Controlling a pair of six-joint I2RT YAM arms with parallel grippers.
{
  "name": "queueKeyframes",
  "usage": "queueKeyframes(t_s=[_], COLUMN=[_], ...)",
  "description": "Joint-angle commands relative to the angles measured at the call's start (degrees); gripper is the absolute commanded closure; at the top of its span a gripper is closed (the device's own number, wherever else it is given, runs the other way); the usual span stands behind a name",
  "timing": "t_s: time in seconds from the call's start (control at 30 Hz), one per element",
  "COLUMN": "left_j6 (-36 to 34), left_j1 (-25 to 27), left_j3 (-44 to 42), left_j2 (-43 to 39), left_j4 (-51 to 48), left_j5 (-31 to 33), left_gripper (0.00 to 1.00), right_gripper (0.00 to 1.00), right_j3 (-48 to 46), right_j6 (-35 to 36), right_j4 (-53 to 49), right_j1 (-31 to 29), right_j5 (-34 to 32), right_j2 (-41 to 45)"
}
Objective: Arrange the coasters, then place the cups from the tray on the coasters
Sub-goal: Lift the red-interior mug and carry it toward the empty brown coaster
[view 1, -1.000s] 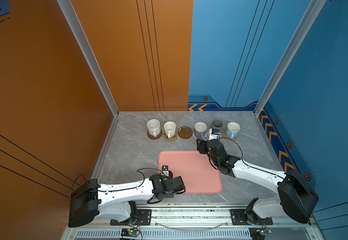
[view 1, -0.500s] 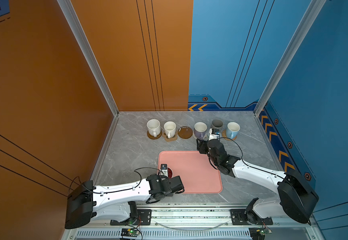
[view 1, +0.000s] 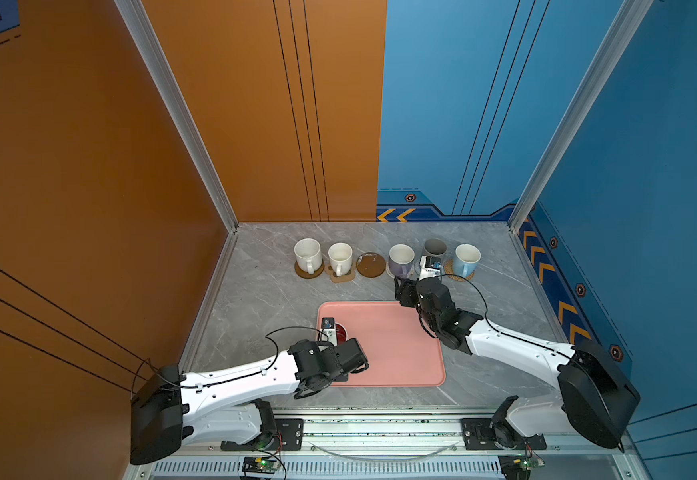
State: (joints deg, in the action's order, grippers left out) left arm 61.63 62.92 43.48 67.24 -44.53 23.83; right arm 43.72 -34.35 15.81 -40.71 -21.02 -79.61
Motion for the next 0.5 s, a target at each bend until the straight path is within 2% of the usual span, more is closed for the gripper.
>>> queueKeyframes(t_s=[0.0, 0.47], left_j6=[-4.75, -17.74], left_j1=[-1.82, -11.11], left_j3=[4.01, 13.67], left_j2=[1.33, 10.75], left_j4=[3.07, 11.6], left_j5=[1.71, -2.03], left_gripper=[1.0, 1.0], right_gripper=[0.31, 0.3], right_j3=[-0.56, -1.98], right_j6=[-0.45, -0.59], right_j4=[-0.99, -1.58], right_j1=[1.94, 2.91], right_j5=[-0.08, 0.05], right_j2=[2.03, 4.06])
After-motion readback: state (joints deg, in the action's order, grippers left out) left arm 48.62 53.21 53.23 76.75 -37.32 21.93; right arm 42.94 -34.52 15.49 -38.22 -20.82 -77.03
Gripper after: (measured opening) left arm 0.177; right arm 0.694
